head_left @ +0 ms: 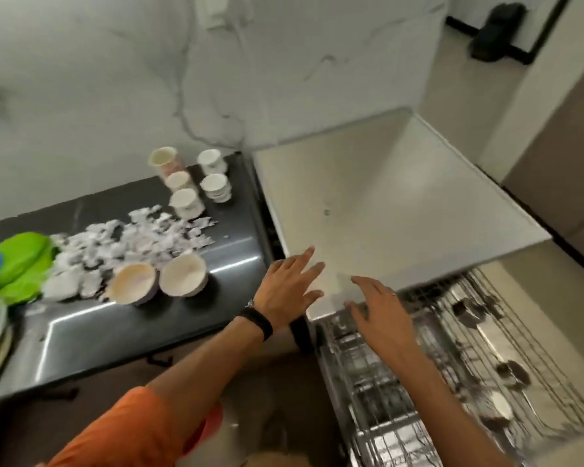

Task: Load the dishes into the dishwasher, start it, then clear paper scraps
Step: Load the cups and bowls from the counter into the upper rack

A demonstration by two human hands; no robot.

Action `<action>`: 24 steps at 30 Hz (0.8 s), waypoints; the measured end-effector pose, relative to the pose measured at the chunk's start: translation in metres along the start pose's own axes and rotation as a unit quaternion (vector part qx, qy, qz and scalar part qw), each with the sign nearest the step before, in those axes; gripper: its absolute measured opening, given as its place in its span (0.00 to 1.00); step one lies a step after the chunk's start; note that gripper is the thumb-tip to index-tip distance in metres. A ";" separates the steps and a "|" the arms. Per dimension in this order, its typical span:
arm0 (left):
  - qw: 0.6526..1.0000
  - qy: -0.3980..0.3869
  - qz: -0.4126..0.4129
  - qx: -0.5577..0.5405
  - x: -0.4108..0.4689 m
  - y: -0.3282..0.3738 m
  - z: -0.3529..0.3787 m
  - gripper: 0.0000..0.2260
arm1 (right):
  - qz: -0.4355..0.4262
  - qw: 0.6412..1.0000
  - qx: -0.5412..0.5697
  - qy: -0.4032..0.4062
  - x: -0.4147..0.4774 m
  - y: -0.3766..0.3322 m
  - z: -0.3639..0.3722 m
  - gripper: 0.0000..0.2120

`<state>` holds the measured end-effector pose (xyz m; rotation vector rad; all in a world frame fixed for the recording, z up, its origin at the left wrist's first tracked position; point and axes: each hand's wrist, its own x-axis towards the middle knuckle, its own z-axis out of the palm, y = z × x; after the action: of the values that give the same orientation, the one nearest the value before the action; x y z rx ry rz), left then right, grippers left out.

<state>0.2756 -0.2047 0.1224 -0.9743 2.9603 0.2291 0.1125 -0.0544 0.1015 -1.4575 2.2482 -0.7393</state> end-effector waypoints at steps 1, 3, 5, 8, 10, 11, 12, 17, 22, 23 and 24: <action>1.000 0.005 -0.019 0.001 -0.011 -0.020 -0.005 0.28 | -0.014 1.000 -0.002 -0.007 0.008 -0.017 0.010 0.22; 0.998 0.012 -0.057 -0.003 -0.033 -0.059 -0.014 0.28 | -0.040 0.999 -0.006 -0.029 0.023 -0.051 0.031 0.22; 0.996 0.018 -0.089 0.003 -0.053 -0.095 -0.022 0.28 | -0.063 0.997 -0.007 -0.049 0.034 -0.083 0.050 0.23; 0.990 0.000 -0.141 0.011 -0.078 -0.145 -0.030 0.29 | -0.087 0.994 -0.013 -0.070 0.045 -0.131 0.078 0.24; 0.987 -0.006 -0.159 0.018 -0.089 -0.170 -0.033 0.30 | -0.096 0.992 -0.012 -0.082 0.051 -0.156 0.094 0.25; 0.986 -0.008 -0.165 0.019 -0.094 -0.181 -0.033 0.31 | -0.102 0.991 -0.012 -0.088 0.054 -0.168 0.103 0.25; 0.985 -0.011 -0.170 0.017 -0.099 -0.191 -0.033 0.32 | -0.108 0.990 -0.013 -0.093 0.056 -0.178 0.111 0.25; 0.984 -0.033 -0.177 0.008 -0.114 -0.225 -0.027 0.36 | -0.120 0.987 -0.029 -0.105 0.066 -0.220 0.145 0.24; 0.989 -0.033 -0.146 -0.012 -0.105 -0.237 -0.022 0.39 | -0.110 0.988 -0.045 -0.103 0.071 -0.234 0.160 0.25; 0.990 -0.032 -0.139 -0.019 -0.102 -0.238 -0.021 0.39 | -0.104 0.989 -0.044 -0.099 0.072 -0.234 0.160 0.25; 0.990 -0.034 -0.134 -0.024 -0.100 -0.240 -0.020 0.40 | -0.098 0.990 -0.044 -0.096 0.072 -0.233 0.160 0.25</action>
<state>0.4983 -0.3392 0.1158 -1.3262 2.7347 0.3199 0.3415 -0.2345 0.1129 -1.7313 2.0356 -0.5353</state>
